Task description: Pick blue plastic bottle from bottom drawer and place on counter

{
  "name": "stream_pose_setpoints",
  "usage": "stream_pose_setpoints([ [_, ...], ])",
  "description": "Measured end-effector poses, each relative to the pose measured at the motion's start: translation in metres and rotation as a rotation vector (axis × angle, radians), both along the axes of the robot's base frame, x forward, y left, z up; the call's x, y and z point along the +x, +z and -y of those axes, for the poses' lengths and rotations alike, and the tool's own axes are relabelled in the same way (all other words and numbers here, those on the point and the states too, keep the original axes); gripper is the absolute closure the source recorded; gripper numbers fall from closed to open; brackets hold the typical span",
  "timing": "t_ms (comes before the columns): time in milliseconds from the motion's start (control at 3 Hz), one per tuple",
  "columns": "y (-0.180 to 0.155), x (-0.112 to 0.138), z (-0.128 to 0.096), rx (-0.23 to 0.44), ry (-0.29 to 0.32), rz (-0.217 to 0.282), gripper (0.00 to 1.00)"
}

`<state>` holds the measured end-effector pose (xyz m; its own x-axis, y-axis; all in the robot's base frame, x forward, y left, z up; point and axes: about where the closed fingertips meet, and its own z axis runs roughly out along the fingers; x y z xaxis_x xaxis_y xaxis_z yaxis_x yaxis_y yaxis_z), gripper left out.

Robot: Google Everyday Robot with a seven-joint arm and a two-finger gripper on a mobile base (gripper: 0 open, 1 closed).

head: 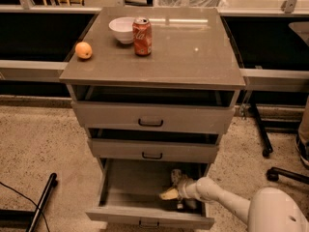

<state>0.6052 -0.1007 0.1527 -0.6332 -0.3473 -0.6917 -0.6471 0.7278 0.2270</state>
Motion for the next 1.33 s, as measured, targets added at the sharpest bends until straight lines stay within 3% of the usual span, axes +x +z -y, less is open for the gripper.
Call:
stream_pose_setpoints([
  [333,-0.006,0.0,-0.001,0.003,-0.002,-0.015,0.0],
  [667,-0.011,0.0,-0.003,-0.014,-0.009,-0.024,0.17],
  [1333,0.0,-0.017,0.0,-0.132,-0.042,0.008,0.64],
])
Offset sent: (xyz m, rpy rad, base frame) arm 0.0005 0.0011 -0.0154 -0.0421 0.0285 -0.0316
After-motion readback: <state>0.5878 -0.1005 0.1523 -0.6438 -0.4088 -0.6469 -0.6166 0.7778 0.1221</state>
